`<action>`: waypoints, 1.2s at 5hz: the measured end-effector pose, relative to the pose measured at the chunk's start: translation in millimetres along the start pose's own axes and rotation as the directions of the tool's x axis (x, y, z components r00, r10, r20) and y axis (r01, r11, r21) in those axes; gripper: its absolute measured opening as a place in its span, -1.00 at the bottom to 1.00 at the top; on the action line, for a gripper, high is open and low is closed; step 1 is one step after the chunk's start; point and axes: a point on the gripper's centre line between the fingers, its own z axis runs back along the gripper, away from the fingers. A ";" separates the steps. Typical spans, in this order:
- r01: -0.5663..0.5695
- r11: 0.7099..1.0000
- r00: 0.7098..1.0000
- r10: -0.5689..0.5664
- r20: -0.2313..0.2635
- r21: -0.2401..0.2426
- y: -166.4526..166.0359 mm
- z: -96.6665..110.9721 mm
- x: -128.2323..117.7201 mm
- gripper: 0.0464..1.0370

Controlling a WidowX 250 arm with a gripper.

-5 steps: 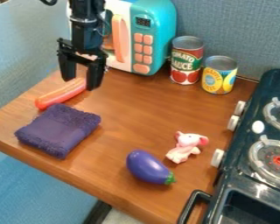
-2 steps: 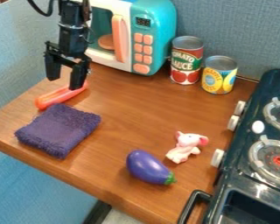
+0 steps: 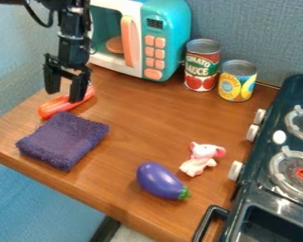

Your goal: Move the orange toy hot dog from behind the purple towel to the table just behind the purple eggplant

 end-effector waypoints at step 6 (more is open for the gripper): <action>0.058 0.977 0.969 -0.105 0.223 0.204 -53.3 79.4 -2.7 0.04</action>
